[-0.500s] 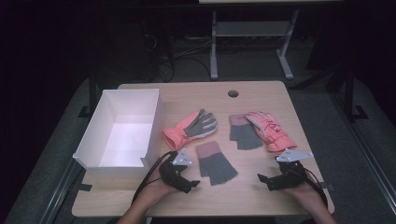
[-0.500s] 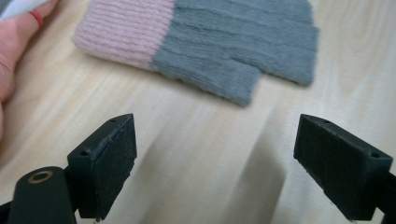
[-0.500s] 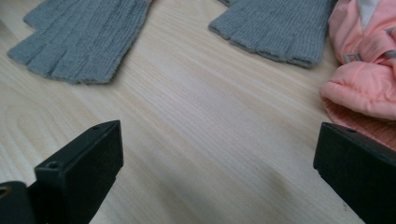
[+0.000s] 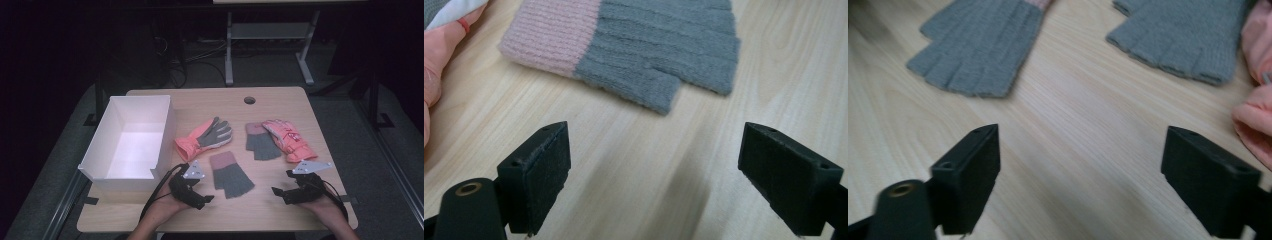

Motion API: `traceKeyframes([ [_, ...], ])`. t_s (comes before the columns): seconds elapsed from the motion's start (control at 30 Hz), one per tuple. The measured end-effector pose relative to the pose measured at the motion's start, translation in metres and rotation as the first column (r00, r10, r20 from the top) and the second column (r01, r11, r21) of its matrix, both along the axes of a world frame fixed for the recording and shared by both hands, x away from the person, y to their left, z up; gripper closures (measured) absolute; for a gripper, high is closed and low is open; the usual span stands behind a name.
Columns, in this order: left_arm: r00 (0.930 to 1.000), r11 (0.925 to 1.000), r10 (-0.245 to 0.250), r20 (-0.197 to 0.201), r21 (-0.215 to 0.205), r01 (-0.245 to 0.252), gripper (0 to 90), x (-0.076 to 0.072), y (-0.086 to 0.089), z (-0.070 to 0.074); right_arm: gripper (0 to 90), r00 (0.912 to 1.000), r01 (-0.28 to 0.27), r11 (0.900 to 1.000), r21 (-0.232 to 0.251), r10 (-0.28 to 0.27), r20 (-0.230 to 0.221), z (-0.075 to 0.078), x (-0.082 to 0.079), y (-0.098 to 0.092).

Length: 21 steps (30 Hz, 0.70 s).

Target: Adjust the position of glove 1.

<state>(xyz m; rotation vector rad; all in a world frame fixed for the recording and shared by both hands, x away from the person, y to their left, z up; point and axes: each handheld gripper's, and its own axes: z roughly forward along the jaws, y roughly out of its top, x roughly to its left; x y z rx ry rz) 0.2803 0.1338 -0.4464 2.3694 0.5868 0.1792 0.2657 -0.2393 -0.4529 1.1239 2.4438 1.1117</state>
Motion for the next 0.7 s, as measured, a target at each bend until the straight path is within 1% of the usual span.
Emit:
traceKeyframes([
  [0.03,1.0000,1.0000,-0.004,0.008,0.004,0.004,12.9,-0.001,0.001,0.001,22.8,1.0000,-0.006,1.000,-0.004,0.006,0.006,0.001,-0.001,0.001],
  [0.1,1.0000,1.0000,-0.003,-0.004,-0.006,0.003,12.8,-0.001,0.001,0.001,32.4,0.9997,-0.021,1.000,0.008,0.021,0.015,0.006,-0.002,0.006],
  [0.13,0.9999,0.9999,-0.015,-0.002,-0.004,0.015,12.7,-0.001,0.002,0.002,42.1,0.9994,-0.032,0.999,0.021,0.032,0.011,0.008,-0.002,0.009],
  [0.2,0.9997,0.9997,-0.023,-0.004,0.001,0.023,12.6,-0.001,0.001,0.002,52.7,0.9988,-0.049,0.998,0.036,0.048,0.012,0.010,-0.002,0.012],
  [0.23,0.9997,0.9997,-0.023,-0.006,-0.007,0.023,12.6,-0.001,0.001,0.003,57.4,0.9980,-0.059,0.997,0.039,0.058,0.022,0.010,-0.001,0.014],
  [0.3,0.9998,0.9998,-0.017,-0.009,-0.009,0.017,12.2,0.000,0.002,0.004,66.9,0.9975,-0.064,0.997,0.041,0.063,0.032,0.012,0.000,0.016],
  [0.33,0.9998,0.9997,-0.003,-0.018,-0.026,0.002,11.8,0.001,0.002,0.004,69.9,0.9975,-0.067,0.997,0.048,0.065,0.028,0.013,0.001,0.018],
  [0.37,0.9996,0.9998,-0.009,-0.026,-0.020,0.009,11.8,0.002,0.004,0.004,74.8,0.9970,-0.073,0.996,0.052,0.071,0.028,0.013,0.001,0.019],
  [0.4,0.9996,0.9998,-0.009,-0.026,-0.020,0.009,11.8,0.002,0.004,0.004,74.8,0.9970,-0.073,0.996,0.052,0.071,0.028,0.013,0.001,0.019],
  [0.43,0.9995,0.9996,-0.002,-0.033,-0.029,0.001,11.9,0.003,0.005,0.003,83.2,0.9962,-0.085,0.994,0.063,0.084,0.024,0.014,0.001,0.022],
  [0.47,0.9996,0.9997,-0.002,-0.029,-0.026,0.001,12.5,0.003,0.005,0.002,86.9,0.9954,-0.094,0.993,0.069,0.092,0.027,0.014,0.002,0.023],
  [0.5,0.9997,0.9997,-0.006,-0.023,-0.022,0.006,12.7,0.002,0.005,0.002,89.2,0.9946,-0.102,0.992,0.072,0.101,0.026,0.015,0.002,0.025],
  [0.53,0.9997,0.9997,-0.006,-0.023,-0.022,0.006,12.7,0.002,0.005,0.002,89.2,0.9946,-0.102,0.992,0.072,0.101,0.026,0.015,0.002,0.025],
  [0.57,0.9998,0.9999,-0.010,-0.015,-0.014,0.010,12.7,0.002,0.005,0.003,89.9,0.9926,-0.120,0.990,0.079,0.118,0.030,0.016,0.003,0.029],
  [0.6,0.9998,0.9999,-0.010,-0.015,-0.014,0.010,12.8,0.002,0.005,0.003,89.9,0.9926,-0.120,0.990,0.079,0.118,0.030,0.016,0.003,0.029],
  [0.63,0.9999,0.9996,-0.004,-0.010,-0.028,0.004,12.8,0.001,0.005,0.004,90.0,0.9923,-0.123,0.989,0.081,0.121,0.029,0.017,0.004,0.032],
  [0.7,1.0000,0.9993,0.000,-0.008,-0.038,0.000,13.5,0.001,0.005,0.005,90.0,0.9887,-0.149,0.985,0.091,0.148,0.023,0.018,0.009,0.043],
])
